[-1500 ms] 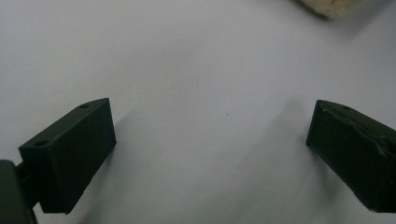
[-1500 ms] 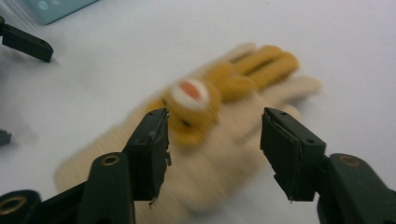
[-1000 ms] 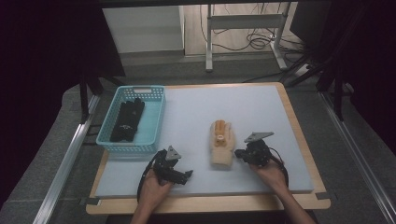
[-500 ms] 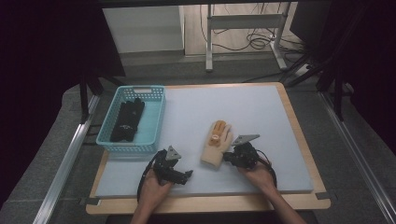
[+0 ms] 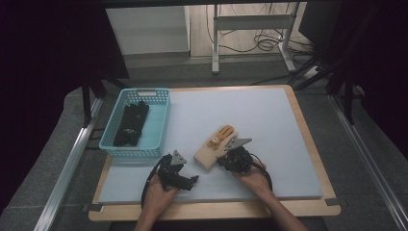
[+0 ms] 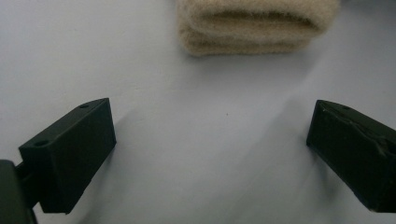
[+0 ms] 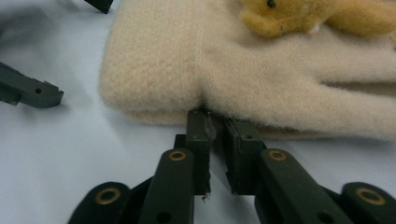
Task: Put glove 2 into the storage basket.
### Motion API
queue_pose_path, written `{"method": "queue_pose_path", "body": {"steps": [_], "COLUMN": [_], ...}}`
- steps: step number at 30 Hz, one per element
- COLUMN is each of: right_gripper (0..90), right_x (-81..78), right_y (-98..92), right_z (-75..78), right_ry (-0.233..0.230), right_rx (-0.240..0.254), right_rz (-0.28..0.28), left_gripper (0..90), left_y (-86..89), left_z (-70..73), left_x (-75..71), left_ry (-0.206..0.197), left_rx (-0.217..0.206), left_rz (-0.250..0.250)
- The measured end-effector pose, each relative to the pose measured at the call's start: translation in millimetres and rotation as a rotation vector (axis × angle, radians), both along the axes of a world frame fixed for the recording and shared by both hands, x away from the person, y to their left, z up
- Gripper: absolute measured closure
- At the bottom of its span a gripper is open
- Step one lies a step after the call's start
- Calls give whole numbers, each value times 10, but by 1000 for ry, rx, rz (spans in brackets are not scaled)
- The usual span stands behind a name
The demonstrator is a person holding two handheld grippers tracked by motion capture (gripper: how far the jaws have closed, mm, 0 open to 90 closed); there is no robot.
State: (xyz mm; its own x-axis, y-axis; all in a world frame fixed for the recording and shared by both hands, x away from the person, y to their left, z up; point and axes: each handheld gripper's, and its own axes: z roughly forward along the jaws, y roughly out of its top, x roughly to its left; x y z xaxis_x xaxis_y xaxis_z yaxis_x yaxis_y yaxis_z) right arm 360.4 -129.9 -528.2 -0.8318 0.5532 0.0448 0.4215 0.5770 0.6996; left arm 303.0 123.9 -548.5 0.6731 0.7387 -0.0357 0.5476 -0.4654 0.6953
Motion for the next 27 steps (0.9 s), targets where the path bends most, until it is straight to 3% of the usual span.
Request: {"method": "queue_pose_path", "body": {"steps": [5,16,27], "right_gripper": [690,538,254], "right_x": [-28,6,-1], "right_y": [-126,-618,-1173], "right_z": [38,91,42], "right_ry": [-18,-38,-73], "right_rx": [-2,-17,-52], "right_rz": [-15,-117,-237], "left_gripper": [16,16,15], "left_y": [-1,-2,-9], "left_z": [0,-1,-2], "left_x": [0,-1,-1], "left_ry": [0,-1,3], "left_rx": [0,0,-4], "left_rz": [0,1,6]}}
